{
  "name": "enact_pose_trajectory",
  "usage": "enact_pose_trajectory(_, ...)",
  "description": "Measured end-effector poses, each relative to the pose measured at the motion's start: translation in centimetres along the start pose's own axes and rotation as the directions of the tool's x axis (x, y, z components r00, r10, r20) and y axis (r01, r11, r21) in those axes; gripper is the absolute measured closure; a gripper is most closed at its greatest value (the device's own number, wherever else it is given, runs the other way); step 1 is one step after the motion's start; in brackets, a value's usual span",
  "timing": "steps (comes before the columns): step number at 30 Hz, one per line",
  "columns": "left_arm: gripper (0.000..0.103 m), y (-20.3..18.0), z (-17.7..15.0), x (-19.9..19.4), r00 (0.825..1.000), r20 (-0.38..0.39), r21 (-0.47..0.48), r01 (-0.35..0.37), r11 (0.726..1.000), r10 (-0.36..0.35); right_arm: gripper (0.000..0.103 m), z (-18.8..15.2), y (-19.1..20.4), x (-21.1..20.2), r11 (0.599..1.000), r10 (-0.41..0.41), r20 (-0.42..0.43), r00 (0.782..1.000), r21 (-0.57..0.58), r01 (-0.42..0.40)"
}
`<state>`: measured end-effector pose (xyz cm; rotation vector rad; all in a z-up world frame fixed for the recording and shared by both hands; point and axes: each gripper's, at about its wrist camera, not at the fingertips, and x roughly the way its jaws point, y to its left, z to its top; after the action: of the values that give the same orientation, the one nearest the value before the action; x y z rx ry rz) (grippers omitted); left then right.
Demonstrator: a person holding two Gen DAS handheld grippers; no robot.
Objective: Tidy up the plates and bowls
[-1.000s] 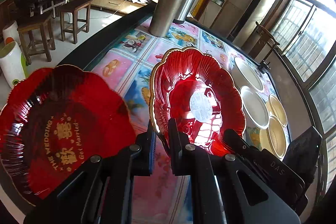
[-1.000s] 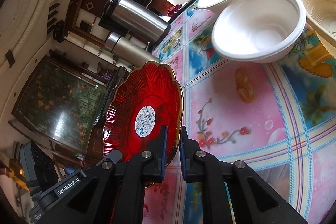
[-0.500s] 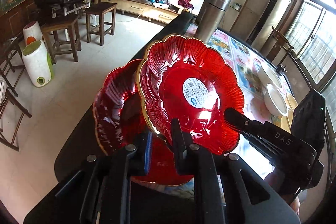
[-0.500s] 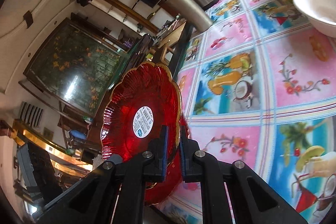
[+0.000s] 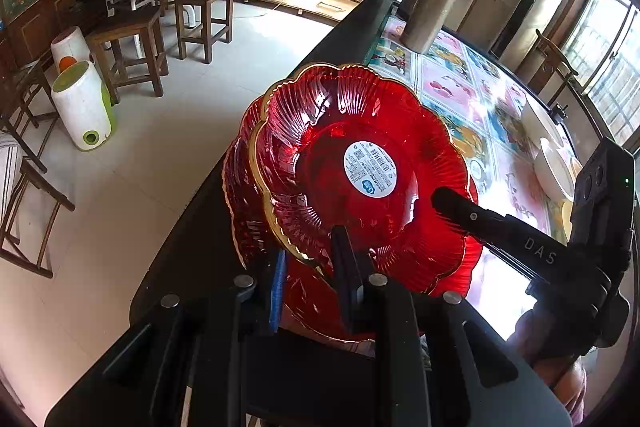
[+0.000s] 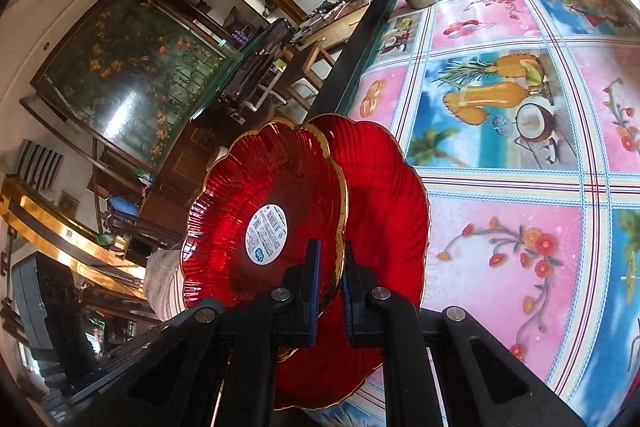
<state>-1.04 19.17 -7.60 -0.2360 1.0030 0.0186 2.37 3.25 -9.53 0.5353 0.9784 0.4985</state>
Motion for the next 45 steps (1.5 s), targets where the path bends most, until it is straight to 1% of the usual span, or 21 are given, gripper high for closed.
enact_pose_trajectory(5, 0.082, -0.2, -0.1, -0.6, 1.000, -0.007, 0.030, -0.009, 1.000, 0.009, 0.093, 0.2, 0.2, -0.2, 0.999, -0.032, 0.001, 0.999, -0.031, 0.032)
enact_pose_trajectory(8, 0.079, -0.1, -0.2, -0.7, 1.000, -0.020, 0.037, -0.013, 0.999, 0.014, 0.093, 0.2, 0.1, -0.3, 0.999, -0.032, -0.009, 0.999, -0.042, 0.032)
enact_pose_trajectory(11, 0.077, 0.2, 0.0, -0.8, 0.999, -0.037, 0.023, -0.011, 1.000, 0.011, 0.093, 0.5, -0.5, -0.4, 0.999, -0.026, -0.014, 1.000, -0.033, 0.026)
enact_pose_trajectory(14, 0.077, 0.3, 0.2, -1.3, 0.998, -0.005, 0.021, -0.055, 0.998, 0.055, 0.093, 0.6, -1.1, -0.5, 1.000, -0.024, -0.020, 0.999, -0.010, 0.024)
enact_pose_trajectory(16, 0.077, 0.6, 0.2, -1.5, 0.999, 0.005, 0.006, -0.054, 0.999, 0.054, 0.093, 0.6, -1.3, -0.7, 0.999, -0.052, -0.011, 0.999, -0.012, 0.052)
enact_pose_trajectory(17, 0.077, 0.7, 0.2, -1.5, 0.999, 0.006, -0.003, -0.047, 0.999, 0.047, 0.096, 0.6, -1.5, -0.8, 0.998, -0.056, -0.007, 0.998, -0.008, 0.056)
enact_pose_trajectory(19, 0.077, 0.7, 0.2, -1.6, 0.999, 0.007, -0.003, -0.043, 0.999, 0.043, 0.096, 0.6, -1.5, -0.9, 0.999, -0.051, -0.012, 0.999, -0.007, 0.051)
enact_pose_trajectory(21, 0.077, 0.4, 0.2, -1.6, 0.999, 0.007, 0.008, -0.040, 0.999, 0.040, 0.094, 0.5, -1.1, -0.8, 0.998, -0.058, -0.025, 0.998, -0.025, 0.057)
enact_pose_trajectory(24, 0.077, -0.1, 0.2, -1.7, 1.000, 0.004, 0.012, -0.002, 1.000, 0.002, 0.091, 0.0, 0.7, -0.7, 0.983, -0.121, -0.014, 0.993, -0.138, 0.118)
enact_pose_trajectory(26, 0.077, -0.6, 0.2, -1.8, 1.000, 0.009, 0.020, 0.010, 1.000, -0.010, 0.089, -0.1, 1.4, -1.2, 0.974, -0.135, 0.023, 0.991, -0.183, 0.137)
enact_pose_trajectory(27, 0.077, -1.0, 0.2, -1.9, 1.000, 0.014, 0.025, 0.015, 1.000, -0.015, 0.088, -0.1, 1.6, -1.9, 0.970, -0.136, 0.056, 0.989, -0.195, 0.144)
enact_pose_trajectory(28, 0.077, -1.4, 0.2, -2.0, 1.000, 0.017, 0.029, 0.018, 0.999, -0.019, 0.085, -0.1, 1.6, -2.5, 0.968, -0.130, 0.085, 0.988, -0.204, 0.145)
enact_pose_trajectory(30, 0.071, -2.5, 0.1, -2.3, 0.999, 0.027, 0.044, 0.039, 0.998, -0.040, 0.071, 0.3, 1.2, -4.3, 0.971, -0.105, 0.141, 0.985, -0.202, 0.132)
enact_pose_trajectory(31, 0.059, -3.1, 0.1, -2.5, 0.998, 0.036, 0.052, 0.049, 0.997, -0.051, 0.060, 0.6, 0.9, -5.2, 0.973, -0.094, 0.174, 0.980, -0.191, 0.127)
enact_pose_trajectory(32, 0.045, -3.9, 0.1, -2.7, 0.997, 0.047, 0.062, 0.060, 0.996, -0.063, 0.053, 0.8, 0.4, -6.2, 0.975, -0.090, 0.206, 0.974, -0.182, 0.129)
enact_pose_trajectory(33, 0.039, -5.0, 0.1, -2.9, 0.995, 0.060, 0.079, 0.072, 0.994, -0.077, 0.053, 0.9, -0.1, -7.1, 0.975, -0.094, 0.237, 0.967, -0.175, 0.137)
enact_pose_trajectory(34, 0.036, -6.0, 0.1, -3.0, 0.994, 0.067, 0.099, 0.082, 0.992, -0.089, 0.053, 1.1, -0.7, -8.1, 0.975, -0.100, 0.263, 0.960, -0.167, 0.147)
enact_pose_trajectory(37, 0.036, -9.7, 0.3, -2.9, 0.991, 0.054, 0.179, 0.114, 0.977, -0.126, 0.052, 1.3, -3.1, -11.0, 0.977, -0.127, 0.320, 0.939, -0.125, 0.175)
enact_pose_trajectory(40, 0.036, -13.6, 0.5, -2.1, 0.987, 0.029, 0.244, 0.148, 0.958, -0.160, 0.052, 1.8, -6.1, -13.9, 0.980, -0.164, 0.360, 0.918, -0.047, 0.194)
enact_pose_trajectory(42, 0.036, -16.1, 0.8, -1.1, 0.985, -0.006, 0.275, 0.168, 0.947, -0.173, 0.052, 1.8, -8.4, -16.1, 0.979, -0.191, 0.383, 0.904, 0.008, 0.204)
enact_pose_trajectory(45, 0.036, -19.5, 1.5, 0.7, 0.975, -0.076, 0.290, 0.223, 0.930, -0.210, 0.052, 1.9, -11.7, -19.5, 0.973, -0.230, 0.418, 0.879, 0.091, 0.211)
